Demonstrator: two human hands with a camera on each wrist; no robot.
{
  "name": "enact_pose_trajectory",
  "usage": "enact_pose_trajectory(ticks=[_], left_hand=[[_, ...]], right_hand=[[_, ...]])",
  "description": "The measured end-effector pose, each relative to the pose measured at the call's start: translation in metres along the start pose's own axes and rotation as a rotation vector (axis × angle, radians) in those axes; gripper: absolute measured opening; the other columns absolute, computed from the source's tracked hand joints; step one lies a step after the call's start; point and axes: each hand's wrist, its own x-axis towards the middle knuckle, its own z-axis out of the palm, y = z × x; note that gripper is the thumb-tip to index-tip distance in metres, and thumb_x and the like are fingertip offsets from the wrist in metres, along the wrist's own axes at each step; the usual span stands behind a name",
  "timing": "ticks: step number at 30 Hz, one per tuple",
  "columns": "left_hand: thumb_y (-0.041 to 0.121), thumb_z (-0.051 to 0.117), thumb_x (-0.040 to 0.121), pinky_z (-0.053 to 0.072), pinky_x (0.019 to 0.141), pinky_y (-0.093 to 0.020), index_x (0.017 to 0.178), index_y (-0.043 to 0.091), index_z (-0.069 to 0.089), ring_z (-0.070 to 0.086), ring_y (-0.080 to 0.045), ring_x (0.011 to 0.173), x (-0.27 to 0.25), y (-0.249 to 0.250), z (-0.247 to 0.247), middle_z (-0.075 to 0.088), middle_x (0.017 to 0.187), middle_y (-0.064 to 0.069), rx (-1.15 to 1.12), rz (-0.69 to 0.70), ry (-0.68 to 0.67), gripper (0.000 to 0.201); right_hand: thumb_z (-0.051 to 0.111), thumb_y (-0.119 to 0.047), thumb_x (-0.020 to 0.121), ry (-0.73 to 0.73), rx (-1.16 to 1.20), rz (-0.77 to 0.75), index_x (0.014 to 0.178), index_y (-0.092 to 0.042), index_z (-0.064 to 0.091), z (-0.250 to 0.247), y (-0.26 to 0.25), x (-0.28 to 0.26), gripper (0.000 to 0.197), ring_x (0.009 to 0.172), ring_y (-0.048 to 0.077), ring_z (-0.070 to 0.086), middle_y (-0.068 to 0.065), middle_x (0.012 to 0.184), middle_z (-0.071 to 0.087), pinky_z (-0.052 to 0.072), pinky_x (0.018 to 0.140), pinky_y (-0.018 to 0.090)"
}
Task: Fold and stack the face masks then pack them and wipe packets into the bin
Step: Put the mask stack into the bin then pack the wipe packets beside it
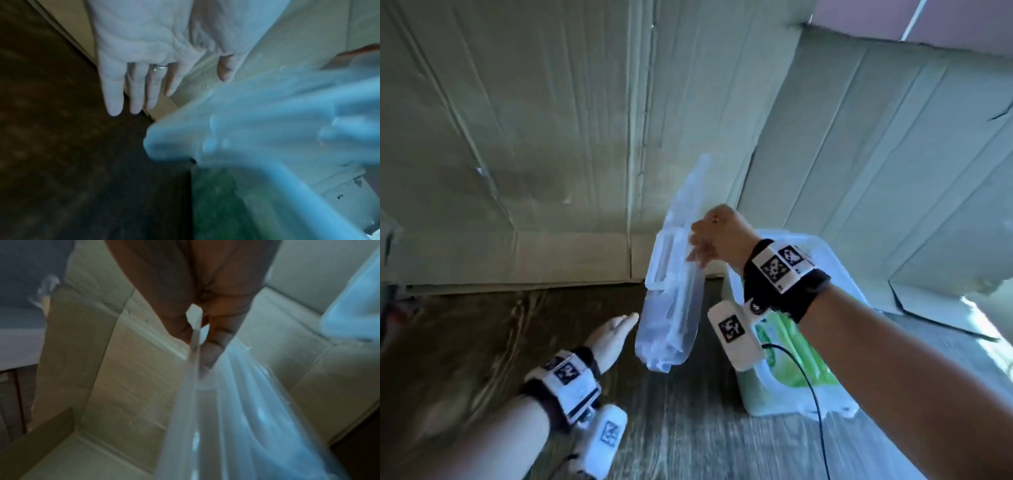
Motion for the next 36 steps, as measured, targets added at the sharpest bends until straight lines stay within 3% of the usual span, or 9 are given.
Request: enact_pose_trajectory(ticks=[6,10,13,15,17,19,28,31,36], left_hand=[[0.047,0.058,0.087,0.048,0.062,-0.026,0.139,0.014,0.04,0.06,-0.027,0.096,-0.025,0.061,0.097,0.057,0.121,-0.011,-0.087,-0.08,-0.139,0.064],[0.073,0.07,0.034,0.037,0.052,-0.025,0.088,0.005,0.066,0.055,-0.02,0.055,-0.025,0.076,0.106,0.062,0.068,-0.009,-0.026,0.037,-0.099,0.087],[0.074,0.072,0.031,0.03,0.052,-0.025,0.055,0.012,0.054,0.045,-0.017,0.049,-0.036,0.088,0.114,0.05,0.052,-0.008,0.03,0.055,-0.027,0.069],[0.071,0.075,0.046,0.031,0.051,-0.025,0.046,0.014,0.047,0.044,-0.018,0.046,-0.05,0.097,0.127,0.045,0.047,-0.007,0.121,0.114,0.023,0.063],[0.05,0.079,0.065,0.039,0.043,-0.022,0.057,0.01,0.05,0.053,-0.017,0.044,-0.062,0.102,0.144,0.055,0.05,-0.005,0.174,0.138,0.082,0.049],[0.039,0.077,0.072,0.045,0.044,-0.024,0.068,0.008,0.05,0.059,-0.018,0.053,-0.071,0.106,0.158,0.062,0.063,-0.007,0.212,0.141,0.122,0.042],[0.043,0.073,0.075,0.047,0.061,-0.034,0.078,0.012,0.046,0.053,-0.023,0.068,-0.086,0.109,0.175,0.052,0.074,-0.004,0.273,0.105,0.187,0.042],[0.04,0.074,0.075,0.055,0.071,-0.041,0.087,0.01,0.05,0.06,-0.027,0.078,-0.088,0.11,0.176,0.058,0.084,-0.009,0.231,0.089,0.184,0.04],[0.031,0.078,0.073,0.055,0.065,-0.037,0.091,0.012,0.054,0.064,-0.026,0.084,-0.092,0.106,0.177,0.063,0.093,-0.01,0.157,0.051,0.147,0.036]], right_hand=[[0.044,0.007,0.091,0.164,0.305,-0.013,0.087,-0.01,0.042,-0.131,0.044,-0.033,0.018,0.033,0.015,0.053,0.001,0.046,0.06,0.041,0.034,0.018],[0.042,0.013,0.089,0.206,0.31,0.039,0.117,-0.014,0.034,-0.191,0.078,-0.047,0.04,0.031,0.015,0.05,0.006,0.05,0.061,0.04,0.034,0.018],[0.045,0.004,0.092,0.182,0.037,0.122,0.133,-0.016,0.028,-0.221,0.098,-0.046,0.049,0.036,0.008,0.049,0.012,0.067,0.052,0.04,0.038,0.018],[0.053,-0.018,0.092,0.053,-0.409,0.191,0.144,-0.012,0.023,-0.236,0.109,-0.049,0.06,0.077,0.014,0.063,0.017,0.097,0.058,0.048,0.068,0.022],[0.054,-0.038,0.09,-0.088,-0.834,0.222,0.146,-0.017,0.02,-0.248,0.124,-0.059,0.068,0.129,0.025,0.04,0.016,0.143,0.035,0.032,0.104,0.032],[0.053,-0.042,0.089,-0.183,-0.949,0.227,0.146,-0.022,0.02,-0.254,0.136,-0.071,0.069,0.141,0.024,0.02,0.01,0.154,0.014,0.019,0.112,0.035],[0.032,-0.037,0.096,-0.128,-1.091,-0.267,0.143,-0.017,0.032,-0.219,0.165,-0.125,0.051,0.143,0.025,0.015,0.006,0.156,0.011,0.019,0.116,0.038],[0.028,-0.064,0.081,-0.255,-1.261,-0.388,0.146,-0.016,0.019,-0.188,0.181,-0.154,0.082,0.142,0.028,0.009,0.006,0.154,0.007,0.007,0.114,0.049],[0.078,-0.064,0.038,-0.126,-1.375,-0.363,0.146,-0.005,-0.003,-0.163,0.214,-0.17,0.147,0.115,0.032,0.057,0.012,0.138,0.043,0.038,0.092,0.052]])
